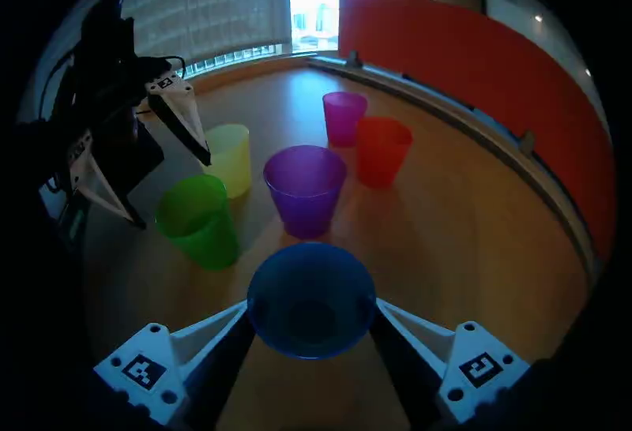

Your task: Pour water

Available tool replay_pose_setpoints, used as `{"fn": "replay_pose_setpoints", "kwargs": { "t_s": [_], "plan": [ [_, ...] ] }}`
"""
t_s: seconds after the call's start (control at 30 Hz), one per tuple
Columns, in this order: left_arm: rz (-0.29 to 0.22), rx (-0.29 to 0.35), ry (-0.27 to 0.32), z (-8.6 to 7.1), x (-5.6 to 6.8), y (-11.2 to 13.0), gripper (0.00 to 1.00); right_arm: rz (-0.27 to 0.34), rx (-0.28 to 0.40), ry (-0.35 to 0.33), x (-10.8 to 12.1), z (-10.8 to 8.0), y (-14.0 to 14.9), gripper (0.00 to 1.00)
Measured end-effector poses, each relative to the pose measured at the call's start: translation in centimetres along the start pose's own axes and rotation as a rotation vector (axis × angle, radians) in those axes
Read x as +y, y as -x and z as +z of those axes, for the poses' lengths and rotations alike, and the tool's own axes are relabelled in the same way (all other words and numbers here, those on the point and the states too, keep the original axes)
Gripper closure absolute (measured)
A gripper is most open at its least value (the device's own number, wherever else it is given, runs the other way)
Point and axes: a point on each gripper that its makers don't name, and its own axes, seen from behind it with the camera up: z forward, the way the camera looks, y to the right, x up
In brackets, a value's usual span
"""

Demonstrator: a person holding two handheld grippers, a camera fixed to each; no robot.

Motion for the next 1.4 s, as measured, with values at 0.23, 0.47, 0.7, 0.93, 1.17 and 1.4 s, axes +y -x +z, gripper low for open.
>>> {"fn": "replay_pose_setpoints", "kwargs": {
  "t_s": [0.23,0.47,0.7,0.93,1.17,1.4],
  "plan": [
    [-0.001,0.000,-0.011,-0.4,-0.1,-0.1,0.01,0.003,-0.015,0.007,-0.1,-0.9,0.8,0.03],
    [-0.009,0.009,-0.034,-1.4,0.0,-0.1,0.01,0.017,-0.011,0.030,0.1,-2.2,1.8,0.03],
    [-0.018,0.022,-0.073,-2.9,-0.3,-0.2,0.01,0.031,-0.001,0.062,0.2,-3.8,2.9,0.03],
    [-0.049,0.042,-0.128,-4.6,-0.9,0.0,0.01,0.047,0.020,0.092,0.2,-5.7,3.8,0.03],
    [-0.067,0.048,-0.171,-6.4,-1.1,0.8,0.01,0.059,0.033,0.125,0.1,-7.3,4.7,0.03],
    [-0.082,0.054,-0.212,-7.7,-1.5,1.4,0.01,0.071,0.051,0.154,0.0,-8.1,4.8,0.03]
  ]
}}
